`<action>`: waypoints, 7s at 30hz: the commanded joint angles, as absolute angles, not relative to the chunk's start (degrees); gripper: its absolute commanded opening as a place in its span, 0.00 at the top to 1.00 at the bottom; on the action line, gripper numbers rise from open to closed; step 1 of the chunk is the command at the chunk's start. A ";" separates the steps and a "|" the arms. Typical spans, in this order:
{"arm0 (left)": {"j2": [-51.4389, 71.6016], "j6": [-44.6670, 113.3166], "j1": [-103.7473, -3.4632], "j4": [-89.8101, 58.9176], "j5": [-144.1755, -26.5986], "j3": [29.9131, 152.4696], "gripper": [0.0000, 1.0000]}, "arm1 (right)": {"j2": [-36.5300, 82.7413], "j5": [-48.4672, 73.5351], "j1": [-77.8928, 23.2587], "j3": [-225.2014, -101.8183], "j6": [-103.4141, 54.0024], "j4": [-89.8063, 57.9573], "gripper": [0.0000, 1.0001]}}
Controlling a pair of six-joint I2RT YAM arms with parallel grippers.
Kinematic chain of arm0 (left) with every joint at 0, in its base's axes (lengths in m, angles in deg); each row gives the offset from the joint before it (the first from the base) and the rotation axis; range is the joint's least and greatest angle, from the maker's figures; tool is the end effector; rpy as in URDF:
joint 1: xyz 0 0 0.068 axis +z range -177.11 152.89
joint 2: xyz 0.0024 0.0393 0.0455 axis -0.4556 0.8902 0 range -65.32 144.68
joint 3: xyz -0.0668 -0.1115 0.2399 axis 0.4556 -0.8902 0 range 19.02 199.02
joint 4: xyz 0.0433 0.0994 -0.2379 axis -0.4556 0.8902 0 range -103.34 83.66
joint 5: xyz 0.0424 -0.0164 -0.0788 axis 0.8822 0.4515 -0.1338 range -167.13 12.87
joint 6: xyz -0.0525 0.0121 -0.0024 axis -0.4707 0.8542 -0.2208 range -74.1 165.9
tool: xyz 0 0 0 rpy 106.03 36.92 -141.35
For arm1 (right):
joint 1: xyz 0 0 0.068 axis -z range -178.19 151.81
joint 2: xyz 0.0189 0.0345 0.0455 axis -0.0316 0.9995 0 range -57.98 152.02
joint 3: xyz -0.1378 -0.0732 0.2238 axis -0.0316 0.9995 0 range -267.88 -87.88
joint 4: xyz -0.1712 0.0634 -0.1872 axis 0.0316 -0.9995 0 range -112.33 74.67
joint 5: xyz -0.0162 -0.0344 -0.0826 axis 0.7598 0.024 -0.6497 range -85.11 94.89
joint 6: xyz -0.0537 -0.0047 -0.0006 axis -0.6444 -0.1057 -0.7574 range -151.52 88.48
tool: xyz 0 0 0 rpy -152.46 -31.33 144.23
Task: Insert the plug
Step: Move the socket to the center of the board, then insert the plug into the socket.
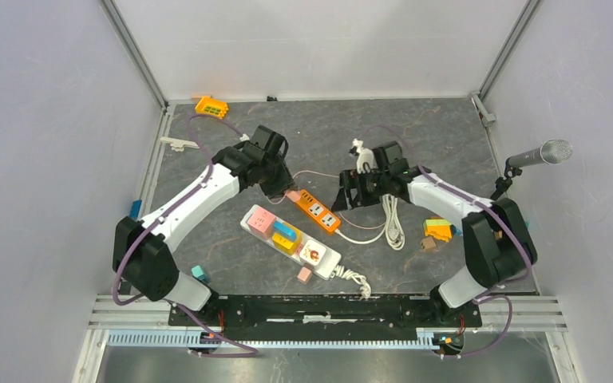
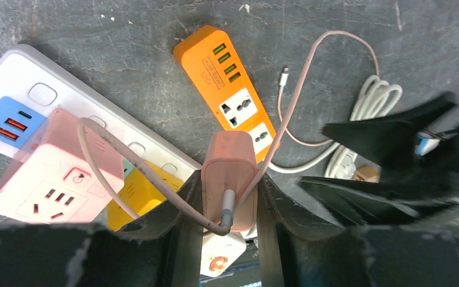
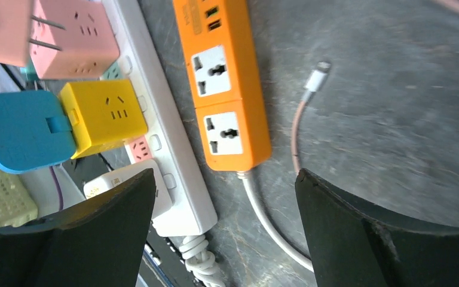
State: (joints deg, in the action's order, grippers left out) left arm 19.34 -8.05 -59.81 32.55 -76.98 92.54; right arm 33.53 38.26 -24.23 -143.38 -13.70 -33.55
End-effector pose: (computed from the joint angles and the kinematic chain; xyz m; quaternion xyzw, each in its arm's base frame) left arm 0.2584 -0.1659 0.2959 -0.1771 0.9424 -0.1937 0.2072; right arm 0.2798 0.1585 0.1978 -0.1533 0.9029 0.3634 0.1709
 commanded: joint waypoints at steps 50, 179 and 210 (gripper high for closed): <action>57.63 -7.49 -69.56 36.15 -62.23 129.07 0.98 | 32.03 49.47 -20.26 -138.74 -21.17 -44.11 0.42; 70.29 -9.99 -84.85 30.87 -65.16 105.87 0.98 | 11.24 30.74 -8.46 -128.92 -19.04 -37.81 0.02; 74.95 -5.51 -85.07 36.42 -66.15 112.23 0.97 | 10.89 29.87 -8.45 -131.44 -17.89 -37.46 0.02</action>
State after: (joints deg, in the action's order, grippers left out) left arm 61.78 -3.87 -81.67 23.48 -45.25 119.23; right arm 11.69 30.50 -8.63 -128.98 -17.65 -38.49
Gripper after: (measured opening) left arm 0.396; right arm 0.983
